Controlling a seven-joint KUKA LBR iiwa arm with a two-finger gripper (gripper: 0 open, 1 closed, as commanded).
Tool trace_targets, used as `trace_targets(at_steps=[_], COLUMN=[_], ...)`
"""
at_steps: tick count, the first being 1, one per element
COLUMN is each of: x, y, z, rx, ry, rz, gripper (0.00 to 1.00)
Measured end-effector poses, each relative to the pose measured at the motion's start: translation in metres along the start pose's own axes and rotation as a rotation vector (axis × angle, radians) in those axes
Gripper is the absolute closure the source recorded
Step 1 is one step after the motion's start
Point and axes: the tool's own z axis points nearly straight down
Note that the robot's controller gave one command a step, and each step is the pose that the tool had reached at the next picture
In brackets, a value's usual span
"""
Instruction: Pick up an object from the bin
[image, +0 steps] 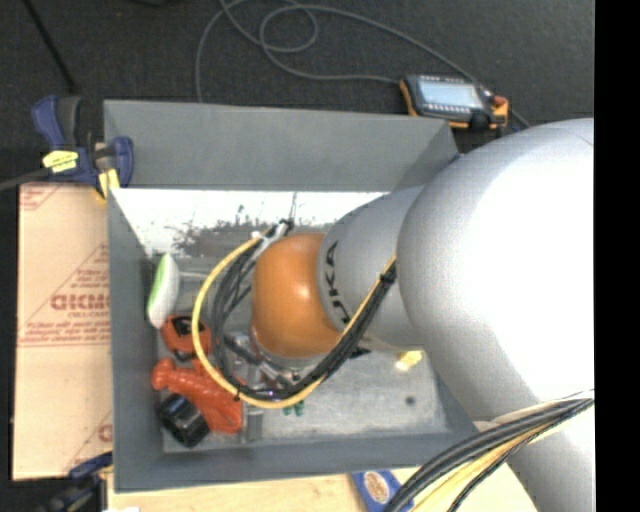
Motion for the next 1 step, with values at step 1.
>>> trace_targets(at_steps=[1], x=[-0.0054], y=[0.033], z=[-0.0006], rx=[-0.001], ry=[-0.006], rz=[-0.293], gripper=[0.0])
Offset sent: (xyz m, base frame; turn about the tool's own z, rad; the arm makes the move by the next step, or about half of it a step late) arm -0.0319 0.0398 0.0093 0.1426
